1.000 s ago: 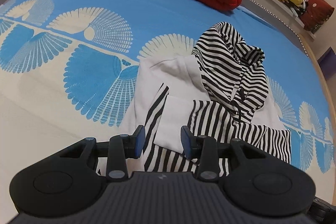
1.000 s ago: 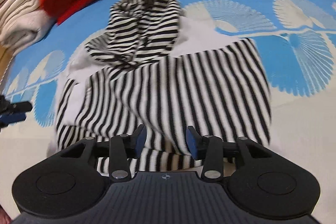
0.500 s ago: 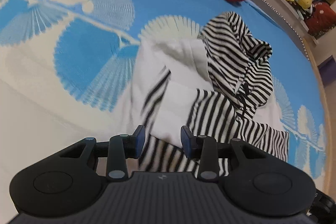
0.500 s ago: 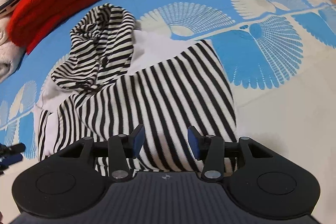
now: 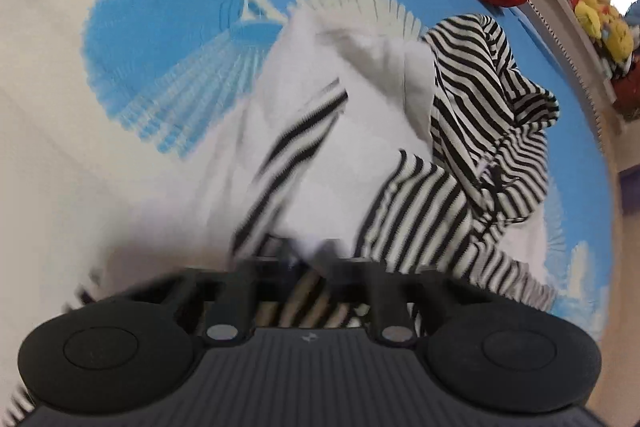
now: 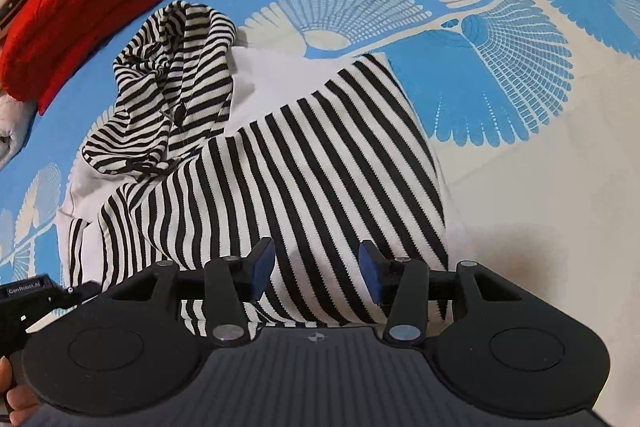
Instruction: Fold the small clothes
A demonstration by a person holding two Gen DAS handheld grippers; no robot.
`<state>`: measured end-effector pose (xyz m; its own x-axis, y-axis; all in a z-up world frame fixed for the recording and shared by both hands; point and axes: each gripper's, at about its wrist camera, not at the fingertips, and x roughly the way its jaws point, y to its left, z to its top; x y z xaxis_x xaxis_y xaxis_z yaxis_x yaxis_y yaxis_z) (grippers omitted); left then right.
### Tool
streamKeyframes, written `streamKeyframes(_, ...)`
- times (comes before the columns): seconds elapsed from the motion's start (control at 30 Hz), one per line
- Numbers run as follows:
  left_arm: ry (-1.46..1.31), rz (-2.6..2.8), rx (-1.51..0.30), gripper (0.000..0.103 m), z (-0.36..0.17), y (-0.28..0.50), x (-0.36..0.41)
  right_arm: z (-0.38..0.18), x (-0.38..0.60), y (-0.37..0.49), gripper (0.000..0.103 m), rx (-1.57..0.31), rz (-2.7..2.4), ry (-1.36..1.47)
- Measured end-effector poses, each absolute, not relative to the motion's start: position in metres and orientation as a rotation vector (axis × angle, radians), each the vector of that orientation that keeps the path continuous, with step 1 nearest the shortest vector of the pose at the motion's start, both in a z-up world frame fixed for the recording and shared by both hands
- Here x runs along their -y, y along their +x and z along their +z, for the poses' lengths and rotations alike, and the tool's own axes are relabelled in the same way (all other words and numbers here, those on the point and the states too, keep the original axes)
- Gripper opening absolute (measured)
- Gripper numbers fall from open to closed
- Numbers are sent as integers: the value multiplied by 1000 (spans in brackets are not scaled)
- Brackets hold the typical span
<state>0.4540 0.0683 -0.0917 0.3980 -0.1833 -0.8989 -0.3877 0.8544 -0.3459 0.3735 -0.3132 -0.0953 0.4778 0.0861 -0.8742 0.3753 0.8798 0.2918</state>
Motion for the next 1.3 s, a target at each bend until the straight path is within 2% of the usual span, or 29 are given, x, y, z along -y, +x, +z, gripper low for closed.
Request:
streamKeyframes(0.3, -540, 180, -1001, 1, -13, 407, -60, -91, 302, 373, 49, -1045, -193, 446)
streamKeyframes(0.5, -598, 389, -1125, 4, -36, 400, -78, -106, 307, 369, 52, -1077, -234, 456)
streamKeyframes(0.7, -532, 403, -994, 29, -13, 404, -82, -123, 320, 366, 53, -1108, -335, 518)
streamKeyframes(1.3, -565, 227, -1115, 29, -42, 423, -95, -118, 349, 363, 53, -1104, -390, 556)
